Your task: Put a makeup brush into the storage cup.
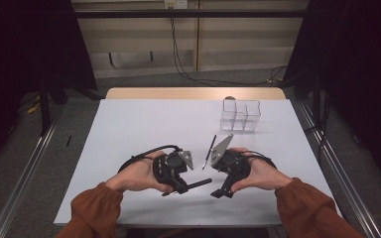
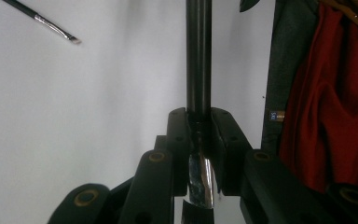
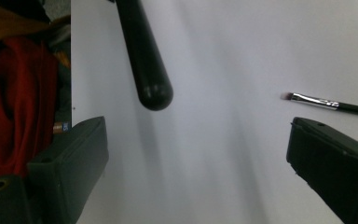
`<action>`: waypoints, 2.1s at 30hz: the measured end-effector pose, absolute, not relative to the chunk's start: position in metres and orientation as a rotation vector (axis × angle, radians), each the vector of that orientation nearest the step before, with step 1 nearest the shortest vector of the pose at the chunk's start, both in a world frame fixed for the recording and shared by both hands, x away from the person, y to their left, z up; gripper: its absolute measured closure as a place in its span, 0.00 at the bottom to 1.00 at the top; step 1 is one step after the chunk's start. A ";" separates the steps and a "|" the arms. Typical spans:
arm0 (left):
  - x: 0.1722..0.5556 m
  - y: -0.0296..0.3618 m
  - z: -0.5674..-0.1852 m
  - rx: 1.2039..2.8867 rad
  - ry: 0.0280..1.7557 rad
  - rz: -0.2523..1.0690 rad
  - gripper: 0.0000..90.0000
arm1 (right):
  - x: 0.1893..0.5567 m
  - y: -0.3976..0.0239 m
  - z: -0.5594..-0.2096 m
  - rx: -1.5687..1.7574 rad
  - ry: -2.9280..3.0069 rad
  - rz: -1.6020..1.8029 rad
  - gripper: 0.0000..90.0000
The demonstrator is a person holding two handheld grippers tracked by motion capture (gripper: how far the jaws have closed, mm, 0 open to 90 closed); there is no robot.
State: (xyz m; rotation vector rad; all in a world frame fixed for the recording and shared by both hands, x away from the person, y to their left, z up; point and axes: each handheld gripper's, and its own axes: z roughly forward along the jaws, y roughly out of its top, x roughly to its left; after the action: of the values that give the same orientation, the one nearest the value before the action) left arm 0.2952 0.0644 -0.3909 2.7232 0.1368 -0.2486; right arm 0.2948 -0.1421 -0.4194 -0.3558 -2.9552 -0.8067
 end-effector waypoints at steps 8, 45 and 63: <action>0.296 0.062 -0.394 2.730 0.145 -0.262 0.87 | 0.296 -0.136 -0.420 -0.307 -2.964 -0.715 0.10; 0.300 0.060 -0.405 2.732 0.149 -0.272 0.87 | 0.296 -0.112 -0.415 -0.157 -2.901 -0.789 0.82; 0.304 0.064 -0.410 2.679 0.164 -0.265 0.85 | 0.300 -0.113 -0.421 -0.115 -2.881 -0.775 0.89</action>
State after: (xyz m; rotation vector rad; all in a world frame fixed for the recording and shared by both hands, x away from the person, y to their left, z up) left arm 0.3045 0.0640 -0.4104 2.6790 0.1644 -0.2645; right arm 0.2996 -0.1135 -0.4208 -0.1154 -2.8807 -0.7747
